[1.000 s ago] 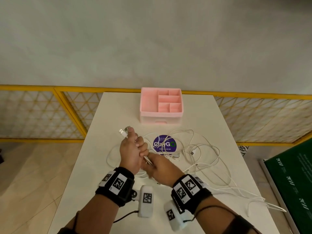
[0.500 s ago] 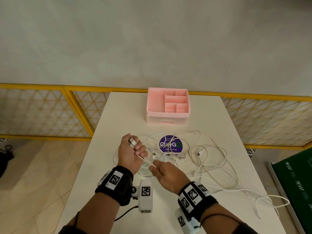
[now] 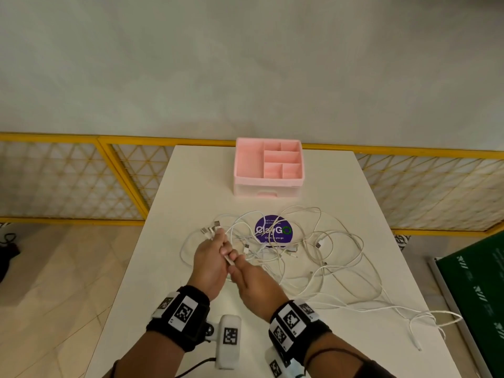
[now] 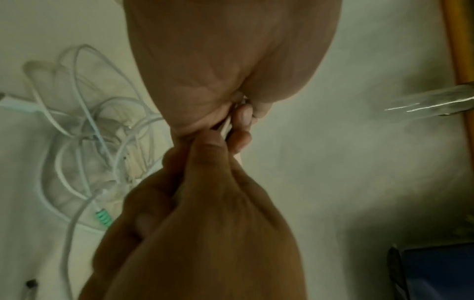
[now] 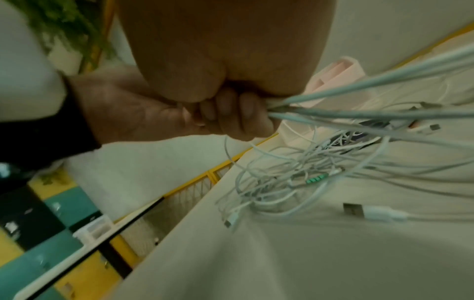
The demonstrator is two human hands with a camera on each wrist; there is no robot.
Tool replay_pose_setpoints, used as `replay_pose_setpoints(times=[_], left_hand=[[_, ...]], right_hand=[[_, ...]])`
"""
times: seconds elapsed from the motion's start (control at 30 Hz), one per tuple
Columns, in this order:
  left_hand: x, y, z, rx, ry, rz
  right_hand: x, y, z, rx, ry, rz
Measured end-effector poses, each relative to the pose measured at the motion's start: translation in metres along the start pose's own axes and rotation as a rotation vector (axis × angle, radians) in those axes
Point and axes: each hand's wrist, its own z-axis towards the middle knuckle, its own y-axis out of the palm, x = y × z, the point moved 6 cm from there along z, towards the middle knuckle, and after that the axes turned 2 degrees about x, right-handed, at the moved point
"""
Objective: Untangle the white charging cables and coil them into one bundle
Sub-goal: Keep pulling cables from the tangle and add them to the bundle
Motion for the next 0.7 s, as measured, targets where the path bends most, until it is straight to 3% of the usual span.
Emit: replay_pose_setpoints(times=[0.23,0.4,0.53,0.7], left_hand=[[0.011,-0.042,0.008,0.090,0.009,-0.003],[0.004,-0.058,0.007,0.161,0.030,0.023],[0.010,-0.067,0.007,0.187,0.053,0.024],[0.014,-0.066,0.001,0.192,0.071,0.023]], right_hand=[[0.059,0.019,-0.038,-0.234,0.068,-0.254],[0.087,0.004,-0.049,-0.306,0.198,-0.264],[0.066,-0.006,-0.023,-0.115,0.114,-0.090],[0.026,-0.002,0.018,0.006,0.080,-0.223]])
